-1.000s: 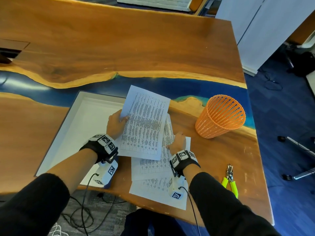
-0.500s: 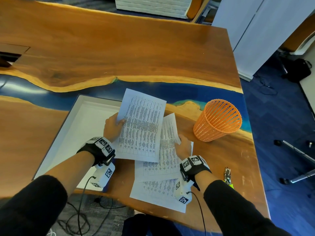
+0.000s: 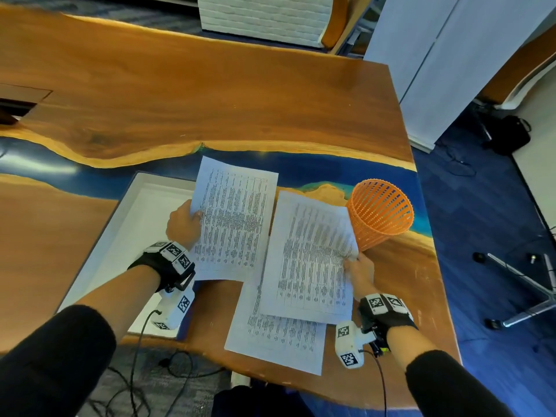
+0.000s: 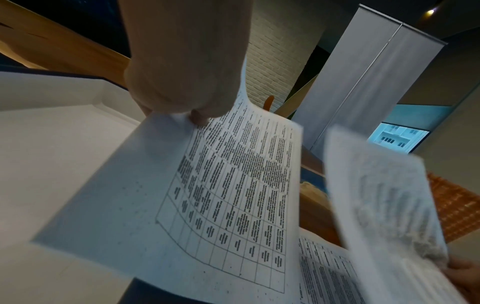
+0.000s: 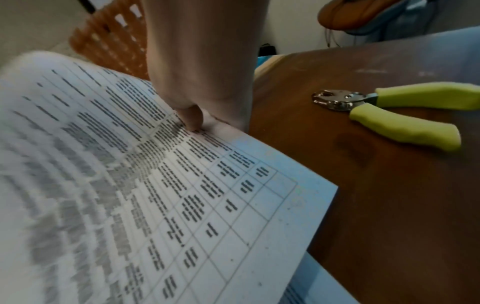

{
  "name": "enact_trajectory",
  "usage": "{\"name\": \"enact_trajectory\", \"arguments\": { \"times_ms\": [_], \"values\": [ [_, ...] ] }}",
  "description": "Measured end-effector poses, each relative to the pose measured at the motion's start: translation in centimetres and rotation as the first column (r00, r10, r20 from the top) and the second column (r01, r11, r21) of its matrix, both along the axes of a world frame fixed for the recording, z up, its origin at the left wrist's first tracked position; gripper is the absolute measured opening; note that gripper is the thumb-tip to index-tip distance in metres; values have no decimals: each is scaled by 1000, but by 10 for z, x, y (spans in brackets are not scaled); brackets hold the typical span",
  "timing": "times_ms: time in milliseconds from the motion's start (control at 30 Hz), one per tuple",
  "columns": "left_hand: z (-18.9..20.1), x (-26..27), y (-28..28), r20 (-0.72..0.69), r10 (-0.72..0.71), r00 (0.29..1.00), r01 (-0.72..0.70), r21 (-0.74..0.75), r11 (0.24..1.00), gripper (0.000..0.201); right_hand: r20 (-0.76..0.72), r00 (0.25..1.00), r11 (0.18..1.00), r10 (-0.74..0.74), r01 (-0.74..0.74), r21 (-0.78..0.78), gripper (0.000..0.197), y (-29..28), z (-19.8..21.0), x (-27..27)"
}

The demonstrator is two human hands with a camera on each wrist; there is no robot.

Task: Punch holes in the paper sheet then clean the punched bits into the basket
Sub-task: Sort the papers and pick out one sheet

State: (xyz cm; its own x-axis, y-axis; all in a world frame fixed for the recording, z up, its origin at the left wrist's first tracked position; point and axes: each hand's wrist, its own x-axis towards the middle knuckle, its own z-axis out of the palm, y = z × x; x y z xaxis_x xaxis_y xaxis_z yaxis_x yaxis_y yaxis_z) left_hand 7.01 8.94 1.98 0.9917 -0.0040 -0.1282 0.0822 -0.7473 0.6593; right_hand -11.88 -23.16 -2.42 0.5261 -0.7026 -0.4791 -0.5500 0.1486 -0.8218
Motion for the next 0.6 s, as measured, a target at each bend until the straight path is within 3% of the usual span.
{"name": "enact_trajectory", "arguments": {
  "times_ms": [100,200,333,400,433,600],
  "values": [
    [2,-4,-2,-7,7,1000,-6,33,999,30,99,987,972,-125,102,211,30,0,6,0],
    [1,-8,-7,-10,-25,1000,25,-56,998,32,208,971,937,-115,37,347,20,9,13,8],
    [3,-17,-16,-61,-171,983,148,-268,952,43,286,956,931,62,-159,328,21,31,32,29],
    [6,-23,-27,-144,-234,962,170,-356,919,26,290,952,937,103,-190,292,27,40,39,39],
    [7,-24,-31,-178,-245,953,159,-395,905,11,282,951,940,126,-205,273,29,43,41,44],
    [5,-26,-37,-379,-267,886,16,-550,835,24,292,927,916,234,-311,254,33,52,46,51]
  ]
}}
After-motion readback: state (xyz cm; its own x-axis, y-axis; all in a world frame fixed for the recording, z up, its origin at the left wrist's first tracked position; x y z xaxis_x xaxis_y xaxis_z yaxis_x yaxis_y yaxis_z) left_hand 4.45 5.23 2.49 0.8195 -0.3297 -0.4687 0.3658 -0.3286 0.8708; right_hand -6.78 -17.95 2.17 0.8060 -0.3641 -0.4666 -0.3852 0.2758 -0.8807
